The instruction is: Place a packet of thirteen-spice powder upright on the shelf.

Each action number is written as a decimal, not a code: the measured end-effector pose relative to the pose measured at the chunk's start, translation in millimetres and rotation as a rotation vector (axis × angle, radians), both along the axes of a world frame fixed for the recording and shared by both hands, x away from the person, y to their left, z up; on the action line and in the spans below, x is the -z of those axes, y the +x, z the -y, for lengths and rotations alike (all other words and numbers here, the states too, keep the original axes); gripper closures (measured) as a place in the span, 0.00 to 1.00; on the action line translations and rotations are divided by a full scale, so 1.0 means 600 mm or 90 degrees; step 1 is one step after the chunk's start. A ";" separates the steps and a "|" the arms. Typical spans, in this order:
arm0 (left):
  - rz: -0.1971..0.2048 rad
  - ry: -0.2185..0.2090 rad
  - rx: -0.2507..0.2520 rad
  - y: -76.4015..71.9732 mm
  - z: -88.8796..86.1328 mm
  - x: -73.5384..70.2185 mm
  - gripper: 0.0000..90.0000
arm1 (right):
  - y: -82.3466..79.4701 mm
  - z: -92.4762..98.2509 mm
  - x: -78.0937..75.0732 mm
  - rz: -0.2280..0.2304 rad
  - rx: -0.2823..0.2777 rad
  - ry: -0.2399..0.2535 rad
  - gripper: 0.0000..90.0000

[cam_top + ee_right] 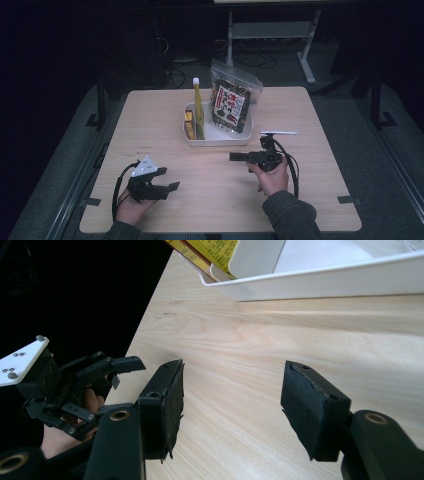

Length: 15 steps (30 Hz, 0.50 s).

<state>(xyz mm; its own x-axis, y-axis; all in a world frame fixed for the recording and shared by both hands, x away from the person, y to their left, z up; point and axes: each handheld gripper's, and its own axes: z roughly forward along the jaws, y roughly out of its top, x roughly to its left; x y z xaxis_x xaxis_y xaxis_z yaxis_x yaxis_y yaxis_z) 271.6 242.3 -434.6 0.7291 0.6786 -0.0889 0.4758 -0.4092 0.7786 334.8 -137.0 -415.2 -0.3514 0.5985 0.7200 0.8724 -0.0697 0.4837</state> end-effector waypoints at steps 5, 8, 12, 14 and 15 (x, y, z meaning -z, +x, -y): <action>-0.003 0.001 0.002 0.000 0.001 0.002 0.29 | -0.010 0.012 0.007 -0.001 -0.002 -0.002 0.45; -0.004 -0.001 0.001 0.000 0.001 0.002 0.29 | -0.018 0.021 0.012 0.001 -0.006 -0.003 0.45; -0.008 -0.001 0.003 0.001 0.001 0.003 0.29 | -0.028 0.034 0.018 -0.003 -0.008 -0.007 0.45; -0.007 0.001 0.005 0.001 0.002 0.004 0.29 | -0.033 0.041 0.022 -0.002 -0.007 -0.005 0.44; -0.007 0.002 0.005 0.001 0.003 0.004 0.29 | -0.036 0.045 0.024 -0.002 -0.006 -0.003 0.45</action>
